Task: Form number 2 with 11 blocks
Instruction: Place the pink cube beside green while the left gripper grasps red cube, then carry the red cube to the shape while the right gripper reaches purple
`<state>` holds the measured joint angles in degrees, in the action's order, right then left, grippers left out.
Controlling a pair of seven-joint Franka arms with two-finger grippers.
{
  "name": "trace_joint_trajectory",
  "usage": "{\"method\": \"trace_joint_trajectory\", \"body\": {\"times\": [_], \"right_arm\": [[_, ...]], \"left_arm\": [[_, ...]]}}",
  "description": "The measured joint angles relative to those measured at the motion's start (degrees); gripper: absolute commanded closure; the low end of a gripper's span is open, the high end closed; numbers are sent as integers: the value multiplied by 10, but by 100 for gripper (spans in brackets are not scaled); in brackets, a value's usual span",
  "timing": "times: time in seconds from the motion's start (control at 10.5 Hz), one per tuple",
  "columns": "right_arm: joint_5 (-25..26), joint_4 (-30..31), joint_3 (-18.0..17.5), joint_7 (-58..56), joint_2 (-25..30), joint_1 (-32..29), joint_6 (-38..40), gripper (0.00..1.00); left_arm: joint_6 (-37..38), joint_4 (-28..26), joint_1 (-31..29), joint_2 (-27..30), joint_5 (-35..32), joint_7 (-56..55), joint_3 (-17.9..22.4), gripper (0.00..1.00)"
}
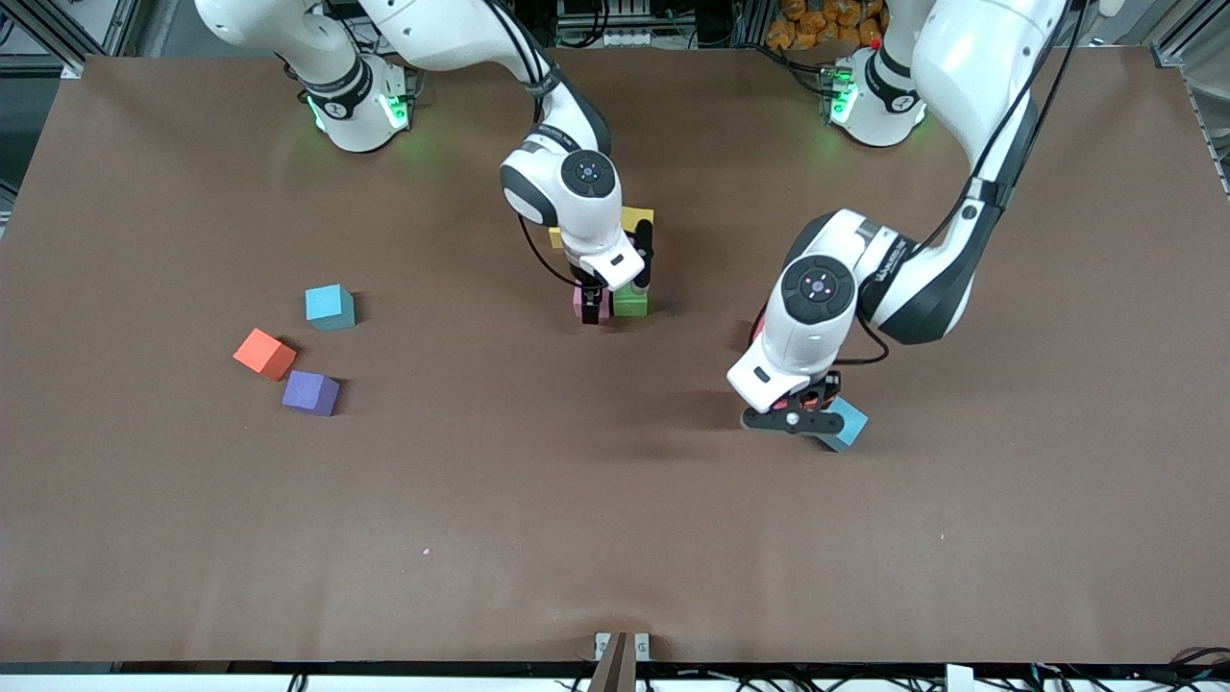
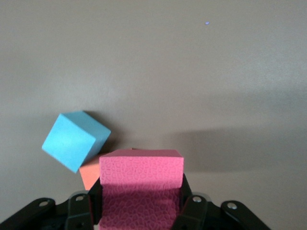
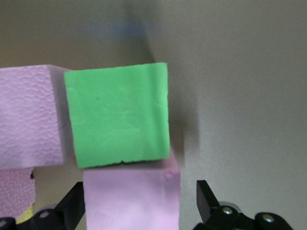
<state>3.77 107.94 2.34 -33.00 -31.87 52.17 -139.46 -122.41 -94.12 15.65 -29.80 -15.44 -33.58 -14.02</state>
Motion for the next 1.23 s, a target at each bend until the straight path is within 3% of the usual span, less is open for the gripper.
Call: {"method": "trace_joint_trajectory", "body": {"times": [0.28,0.57,0.95,1.23], "right_arm": [[0,-4,3,0,44,-4,63,0],[0,-4,6,1,78,-54,105,0],[0,-3,12,-1,82,-205,108,0],[0,0,14,-2,82,-323,112,0]], "left_arm": [[0,-30,1,30,51,-112,-5,65],[0,-40,3,35,65,-330,-53,65],[0,-48,30,31,66,-657,-110,67],[-7,-7,138,-6,65,-896,-109,68]]}}
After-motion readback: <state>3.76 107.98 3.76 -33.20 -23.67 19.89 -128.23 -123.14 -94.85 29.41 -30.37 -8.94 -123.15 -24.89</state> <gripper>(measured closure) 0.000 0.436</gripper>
